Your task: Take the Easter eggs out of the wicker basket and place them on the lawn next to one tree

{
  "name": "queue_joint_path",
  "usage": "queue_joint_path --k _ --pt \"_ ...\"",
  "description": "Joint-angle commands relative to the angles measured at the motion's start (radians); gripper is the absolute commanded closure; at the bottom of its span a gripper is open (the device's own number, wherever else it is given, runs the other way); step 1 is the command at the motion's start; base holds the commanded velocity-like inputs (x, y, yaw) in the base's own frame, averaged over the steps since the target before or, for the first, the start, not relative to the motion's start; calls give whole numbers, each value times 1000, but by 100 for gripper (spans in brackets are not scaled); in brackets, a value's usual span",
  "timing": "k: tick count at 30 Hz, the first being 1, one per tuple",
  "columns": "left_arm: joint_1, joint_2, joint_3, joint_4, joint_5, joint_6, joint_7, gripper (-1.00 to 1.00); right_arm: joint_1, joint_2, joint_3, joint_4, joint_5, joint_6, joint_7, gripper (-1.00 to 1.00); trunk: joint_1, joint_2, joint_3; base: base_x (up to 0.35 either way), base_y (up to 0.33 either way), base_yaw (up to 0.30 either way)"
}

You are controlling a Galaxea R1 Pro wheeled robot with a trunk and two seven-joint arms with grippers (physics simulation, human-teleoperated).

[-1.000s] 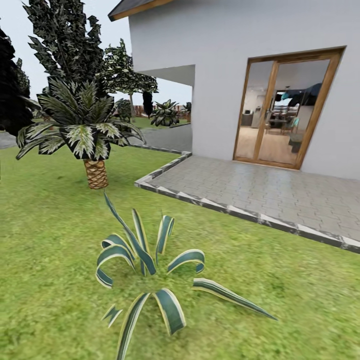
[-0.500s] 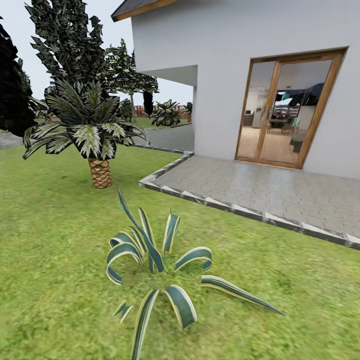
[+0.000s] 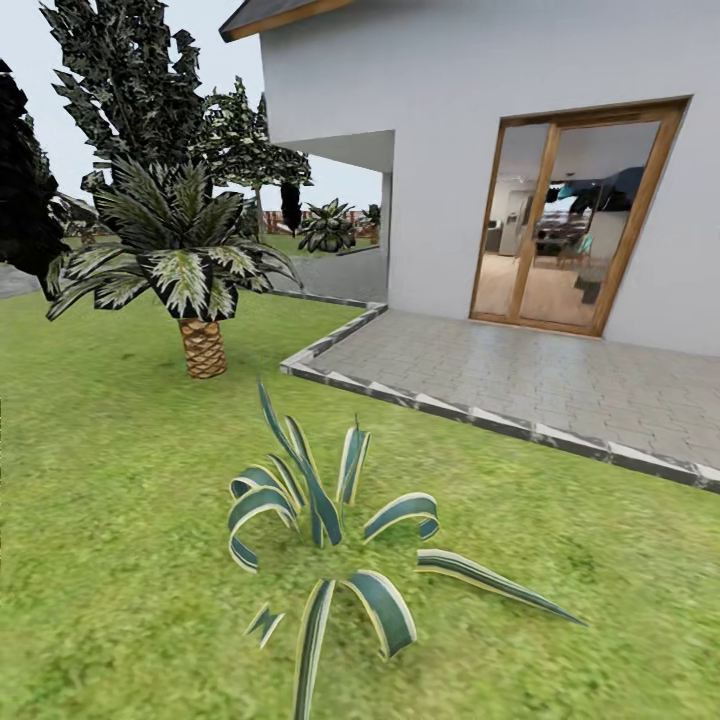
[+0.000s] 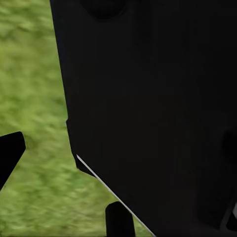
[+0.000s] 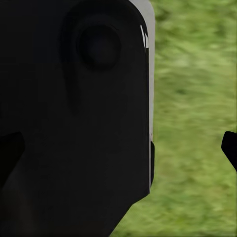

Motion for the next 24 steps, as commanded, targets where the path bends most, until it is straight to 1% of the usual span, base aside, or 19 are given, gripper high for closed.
queue_joint_path --k 1,11,21,24 --pt "0 1 -1 -2 -2 1 -3 -100 -2 0 2 3 -8 -4 4 -100 0 0 -1 0 115 -1" --pt "0 1 0 -2 -2 -1 -3 -100 -2 0 3 3 -7 -5 5 -100 0 0 -1 0 21 -15" --pt "0 1 -1 -2 -2 -1 -3 -100 -2 1 4 3 -7 -5 5 -100 0 0 -10 0 0 -214" --pt "0 0 -2 -2 -2 -1 -3 -100 -2 0 3 3 -7 -5 5 -100 0 0 -11 0 0 -107"
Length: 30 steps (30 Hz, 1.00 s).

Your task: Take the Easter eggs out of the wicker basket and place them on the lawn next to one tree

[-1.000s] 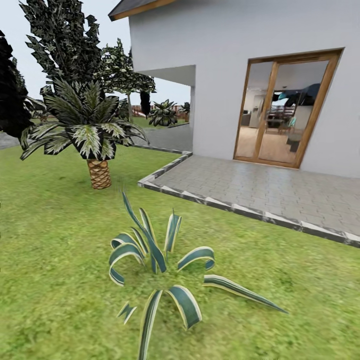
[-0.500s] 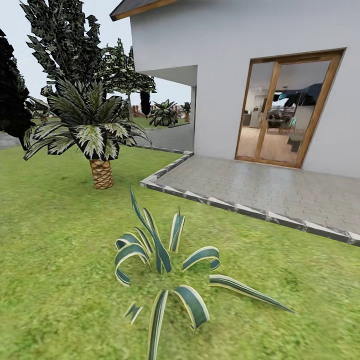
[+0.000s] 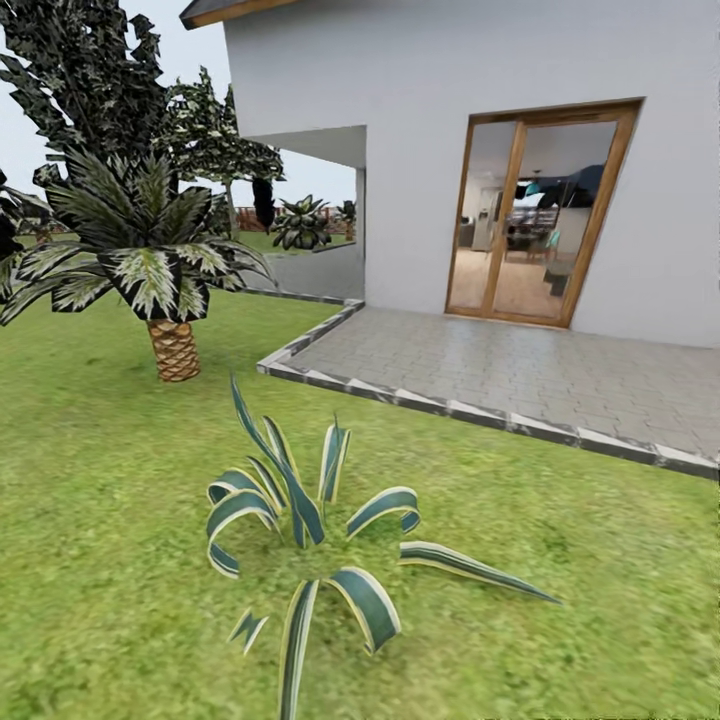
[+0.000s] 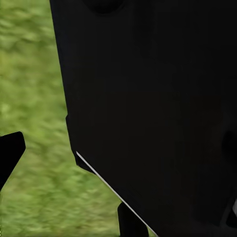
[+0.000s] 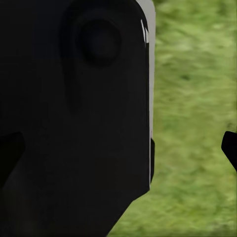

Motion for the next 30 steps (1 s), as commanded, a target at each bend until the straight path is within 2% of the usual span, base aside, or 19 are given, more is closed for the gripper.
queue_joint_path --k 1,30 --pt "0 0 -1 -2 -2 1 -3 -100 -1 0 2 4 -9 -4 4 -100 0 0 -1 0 45 -44" --pt "0 2 0 -2 -2 2 -3 -100 -2 0 2 4 -8 -4 5 -100 0 0 -1 0 325 -2"
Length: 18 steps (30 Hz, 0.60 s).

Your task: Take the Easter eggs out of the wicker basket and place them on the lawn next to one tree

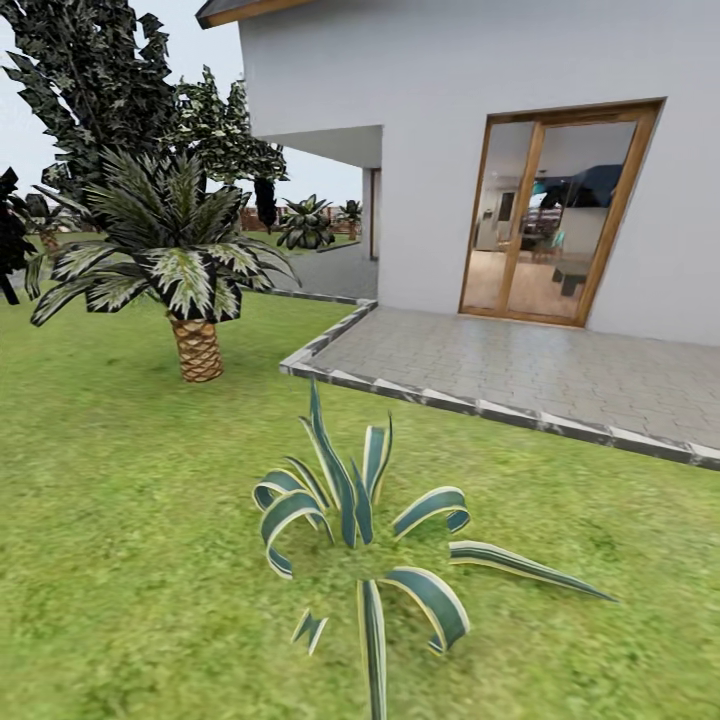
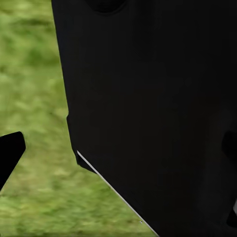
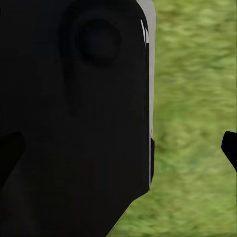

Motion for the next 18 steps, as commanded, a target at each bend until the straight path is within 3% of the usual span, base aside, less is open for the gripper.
queue_joint_path --k 1,8,18 --pt "0 0 -1 -2 -2 1 -3 -100 -1 0 2 4 -8 -4 4 -100 0 0 -1 0 339 0" --pt "0 0 -1 -2 -3 1 -3 -100 -1 0 2 4 -8 -4 4 -100 0 0 -1 0 270 -36" --pt "0 -1 -1 -2 -3 1 -3 -100 -1 0 2 4 -8 -7 4 -100 0 0 -5 0 29 -260"
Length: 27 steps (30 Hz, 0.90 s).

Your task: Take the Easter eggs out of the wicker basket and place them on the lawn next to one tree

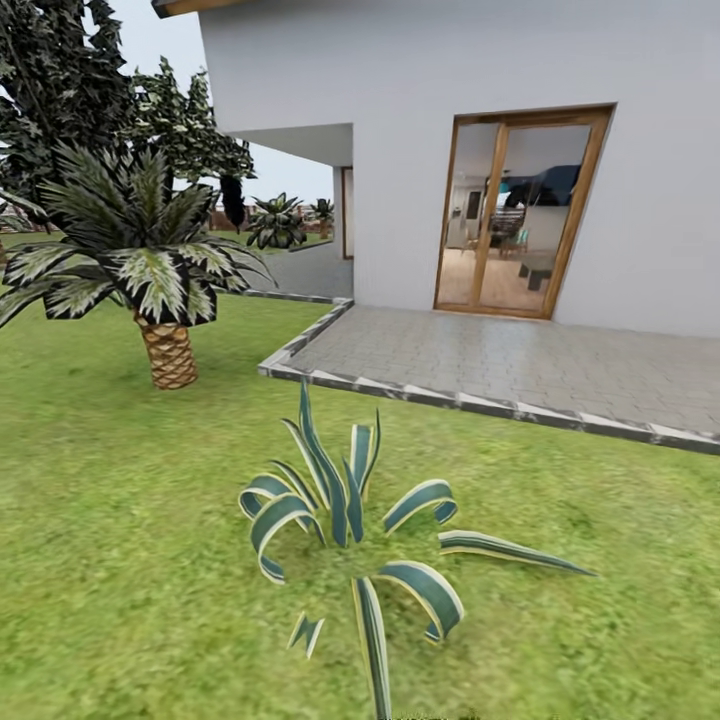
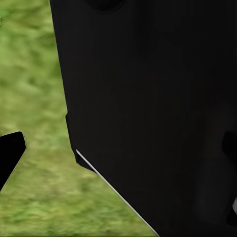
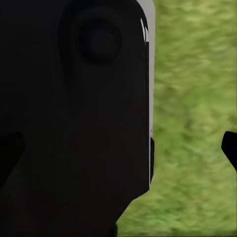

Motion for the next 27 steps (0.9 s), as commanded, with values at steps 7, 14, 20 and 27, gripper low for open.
queue_joint_path --k 7,14,20,27 --pt "0 0 -3 -2 -3 1 -3 -100 -2 0 2 4 -8 -4 5 -100 0 0 -4 0 126 -291" --pt "0 0 -3 -2 -3 1 -4 -100 -2 0 2 4 -8 -3 5 -100 0 0 -6 0 246 -137" --pt "0 0 -3 -2 -3 1 -4 -100 -2 0 2 4 -8 -3 5 -100 0 0 -7 0 335 -8" --pt "0 0 -3 -2 -3 1 -4 -100 -2 1 2 5 -8 -3 5 -100 0 0 -7 0 340 0"
